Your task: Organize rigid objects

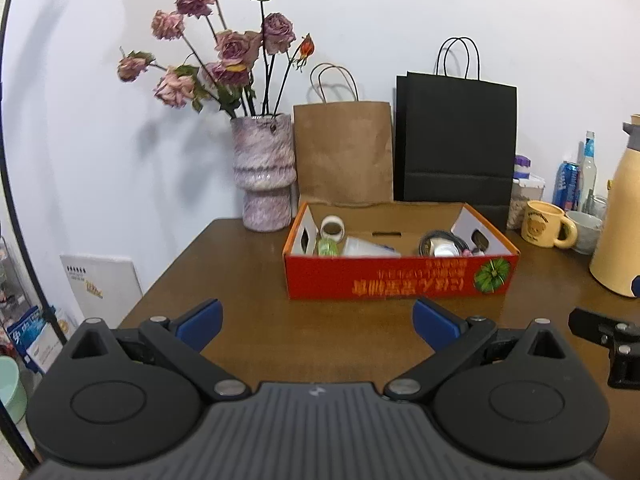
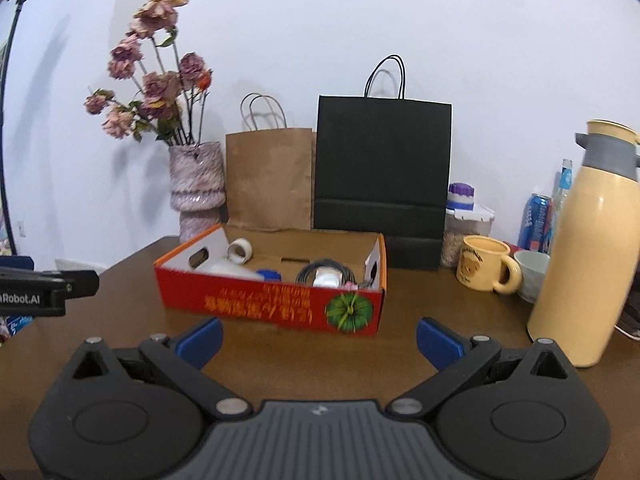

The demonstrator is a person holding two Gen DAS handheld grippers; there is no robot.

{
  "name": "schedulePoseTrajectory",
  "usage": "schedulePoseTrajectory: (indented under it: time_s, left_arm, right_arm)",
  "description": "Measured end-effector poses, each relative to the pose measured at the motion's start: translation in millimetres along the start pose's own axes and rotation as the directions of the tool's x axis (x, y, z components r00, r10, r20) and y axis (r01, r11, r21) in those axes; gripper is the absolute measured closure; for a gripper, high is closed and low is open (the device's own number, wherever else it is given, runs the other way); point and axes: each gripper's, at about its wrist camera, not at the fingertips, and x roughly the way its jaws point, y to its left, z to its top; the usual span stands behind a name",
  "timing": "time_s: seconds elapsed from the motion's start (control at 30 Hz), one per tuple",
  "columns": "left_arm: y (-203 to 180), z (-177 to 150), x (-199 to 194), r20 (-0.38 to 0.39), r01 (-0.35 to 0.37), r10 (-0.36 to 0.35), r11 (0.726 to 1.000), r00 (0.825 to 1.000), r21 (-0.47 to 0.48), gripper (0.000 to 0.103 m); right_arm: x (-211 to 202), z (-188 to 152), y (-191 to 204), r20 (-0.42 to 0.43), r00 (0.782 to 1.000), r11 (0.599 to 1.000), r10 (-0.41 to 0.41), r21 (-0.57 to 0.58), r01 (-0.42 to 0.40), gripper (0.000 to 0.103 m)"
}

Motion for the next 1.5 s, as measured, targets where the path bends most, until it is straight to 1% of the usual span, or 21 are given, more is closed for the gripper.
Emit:
schedulePoseTrajectory:
  time_s: [0.23, 0.33, 0.47, 0.8, 1.5]
  left_arm:
    - [-3.0, -33.3, -22.3, -0.051, 0.021, -0.021, 1.0, 0.998, 0.0, 0.0]
    - [-0.6, -44.1, -27.3, -0.073, 0.032, -0.034, 0.999, 0.997, -0.021, 0.0]
    - [-1.5, -53.1, -32.8, -0.083, 0.033, -0.034, 0.999, 0.996, -0.013, 0.0]
    - [-3.7, -59.1, -35.2, -0.089, 0.042, -0.042, 0.999, 0.995, -0.004, 0.0]
    - [-5.1, -60.9, -35.2, -0.093, 0.047, -0.047, 0.999, 0.995, -0.002, 0.0]
  right_arm:
    - [-38.4, -29.1, 5.7, -0.02, 1.0, 1.0, 0.001, -0.013, -0.001, 0.0]
    - [-47.7, -36.4, 4.1, -0.026, 1.0, 1.0, -0.001, 0.003, 0.001, 0.0]
    - [-55.6, -44.4, 4.1, -0.033, 0.999, 1.0, 0.001, 0.006, -0.001, 0.0]
    - [-58.6, -47.5, 5.8, -0.041, 0.999, 1.0, 0.002, 0.004, -0.002, 0.0]
    - [-57.8, -48.1, 8.1, -0.043, 0.999, 1.0, 0.0, 0.002, 0.0, 0.0]
